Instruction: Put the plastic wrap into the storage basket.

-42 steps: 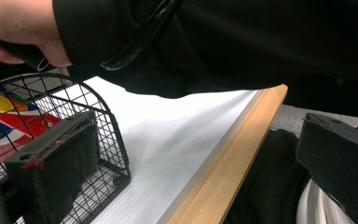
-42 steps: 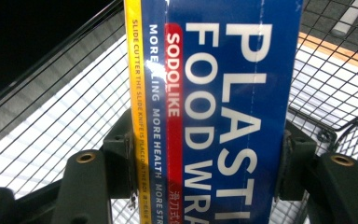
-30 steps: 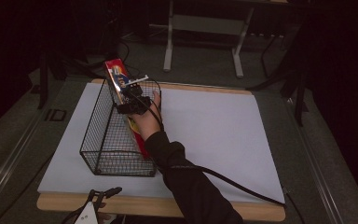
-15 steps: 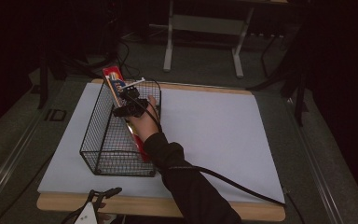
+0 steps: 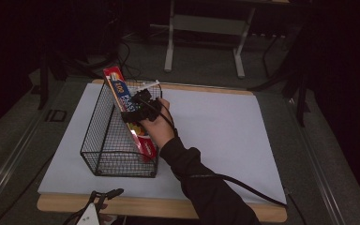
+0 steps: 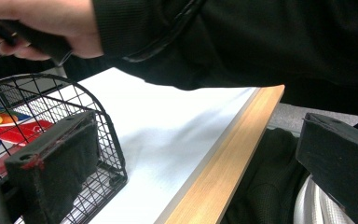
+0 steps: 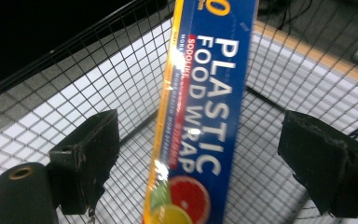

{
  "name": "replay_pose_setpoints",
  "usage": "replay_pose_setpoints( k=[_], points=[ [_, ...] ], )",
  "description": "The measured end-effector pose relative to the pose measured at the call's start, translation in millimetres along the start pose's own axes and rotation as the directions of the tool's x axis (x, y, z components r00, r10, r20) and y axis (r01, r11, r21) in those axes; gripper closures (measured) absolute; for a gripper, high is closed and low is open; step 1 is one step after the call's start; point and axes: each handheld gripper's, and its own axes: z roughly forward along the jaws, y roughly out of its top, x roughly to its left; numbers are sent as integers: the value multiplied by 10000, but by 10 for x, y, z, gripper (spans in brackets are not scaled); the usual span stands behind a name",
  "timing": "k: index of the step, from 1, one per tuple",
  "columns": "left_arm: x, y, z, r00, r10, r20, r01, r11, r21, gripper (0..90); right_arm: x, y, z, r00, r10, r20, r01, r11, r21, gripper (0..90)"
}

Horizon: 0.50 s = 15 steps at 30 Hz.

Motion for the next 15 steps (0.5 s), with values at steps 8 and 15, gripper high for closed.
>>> replay_pose_setpoints(
  k=[8, 15],
  points=[
    [4, -6, 11, 10000, -28, 27, 28, 10000, 46, 1, -174, -144, -283, 9982, -553, -215, 543, 9976, -418, 135],
    [-1, -6, 13, 10000, -27, 26, 27, 10000, 60, 1, -307, -292, -517, 9958, -815, -409, 787, 9947, -659, 135]
  ],
)
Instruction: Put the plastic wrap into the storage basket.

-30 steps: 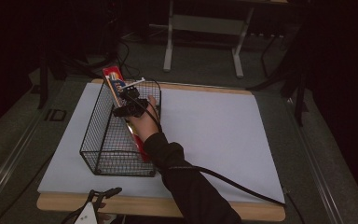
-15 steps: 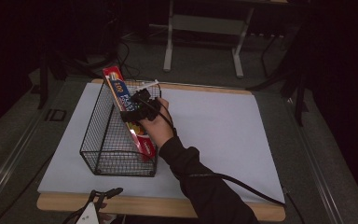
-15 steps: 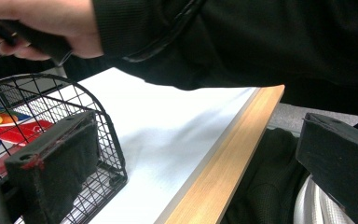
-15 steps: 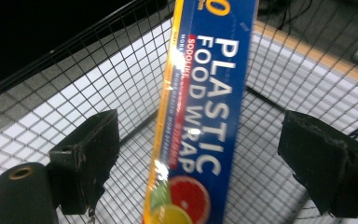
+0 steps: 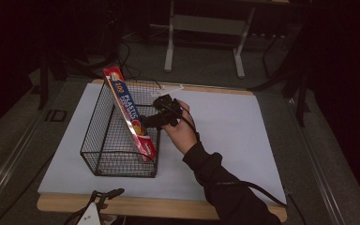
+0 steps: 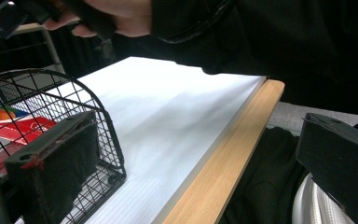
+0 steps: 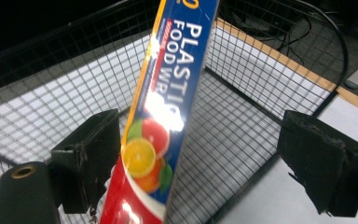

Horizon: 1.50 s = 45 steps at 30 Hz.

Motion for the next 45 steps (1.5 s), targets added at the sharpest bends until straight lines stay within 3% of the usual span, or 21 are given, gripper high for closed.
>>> replay_pose_setpoints(
  k=[7, 10, 14, 21, 22, 27, 41, 45],
  points=[
    [-3, -1, 5, 10000, -2, 10, 2, 10000, 23, 1, -101, -201, -252, 9997, 25, -226, -30, 9997, -247, 134],
    [-4, 0, 6, 10000, 0, 16, 0, 10000, 26, 1, -115, -225, -281, 9996, 75, -274, -82, 9996, -259, 134],
    [-6, 0, 6, 10000, 24, 16, -24, 10000, 23, 1, -186, -422, -463, 9993, 119, -366, -135, 9989, -441, 134],
    [-9, -1, 15, 10000, 22, 41, -22, 10000, 54, 1, -266, -688, -624, 9982, 345, -484, -371, 9978, -541, 135],
    [-12, 0, 15, 10000, 43, 31, -43, 10000, 54, 1, -308, -824, -682, 9979, 465, -449, -489, 9973, -539, 135],
    [-10, -3, 19, 10000, 1, 27, -2, 10000, 66, 1, -378, -1047, -765, 9961, 733, -488, -759, 9957, -533, 135],
    [-13, -2, 24, 10000, 19, 31, -19, 10000, 87, 1, -520, -1565, -993, 9925, 1214, -161, -1219, 9918, -372, 135],
    [-13, -1, 24, 10000, 14, 29, -15, 10000, 76, 1, -574, -1734, -1070, 9912, 1315, 132, -1311, 9910, -287, 140]
  ],
)
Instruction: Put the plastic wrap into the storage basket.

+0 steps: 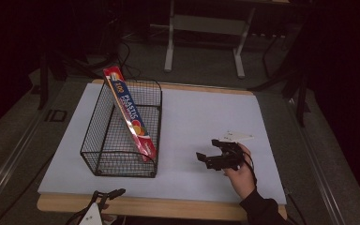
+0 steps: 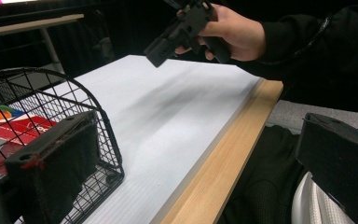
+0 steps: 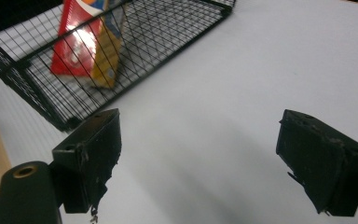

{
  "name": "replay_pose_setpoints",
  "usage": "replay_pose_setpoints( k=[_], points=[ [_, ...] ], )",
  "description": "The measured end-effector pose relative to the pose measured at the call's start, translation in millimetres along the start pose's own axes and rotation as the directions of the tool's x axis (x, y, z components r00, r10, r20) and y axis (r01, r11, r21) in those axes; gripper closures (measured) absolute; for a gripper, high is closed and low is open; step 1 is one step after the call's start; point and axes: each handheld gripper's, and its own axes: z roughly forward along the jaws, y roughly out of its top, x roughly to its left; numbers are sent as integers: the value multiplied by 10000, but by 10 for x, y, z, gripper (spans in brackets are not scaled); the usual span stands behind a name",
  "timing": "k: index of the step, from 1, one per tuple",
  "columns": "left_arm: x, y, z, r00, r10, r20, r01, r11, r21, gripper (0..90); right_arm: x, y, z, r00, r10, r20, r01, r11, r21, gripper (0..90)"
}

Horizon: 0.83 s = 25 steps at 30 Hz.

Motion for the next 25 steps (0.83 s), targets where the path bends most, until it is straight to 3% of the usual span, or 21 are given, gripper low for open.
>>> replay_pose_setpoints(
  k=[7, 13, 19, 21, 25],
  points=[
    [2, -1, 4, 10000, 10, 33, -11, 10000, 17, 1, -85, -219, -142, 9989, -253, 383, 252, 9997, 19, 139],
    [-1, 0, 1, 10000, 16, 27, -16, 10000, 9, 1, -127, -291, -194, 9992, -10, 406, 8, 10000, 57, 139],
    [10, -5, -3, 10000, -2, -1, 2, 10000, 14, 1, -142, -398, -182, 9981, -218, 573, 198, 9991, 363, 139],
    [9, -5, -3, 10000, 0, 5, 0, 10000, 15, 1, -145, -424, -149, 9947, -565, 854, 525, 9975, 481, 140],
    [8, -6, 2, 10000, 18, 22, -18, 10000, 48, 1, -139, -422, -141, 9922, -841, 920, 802, 9958, 448, 139]
  ],
)
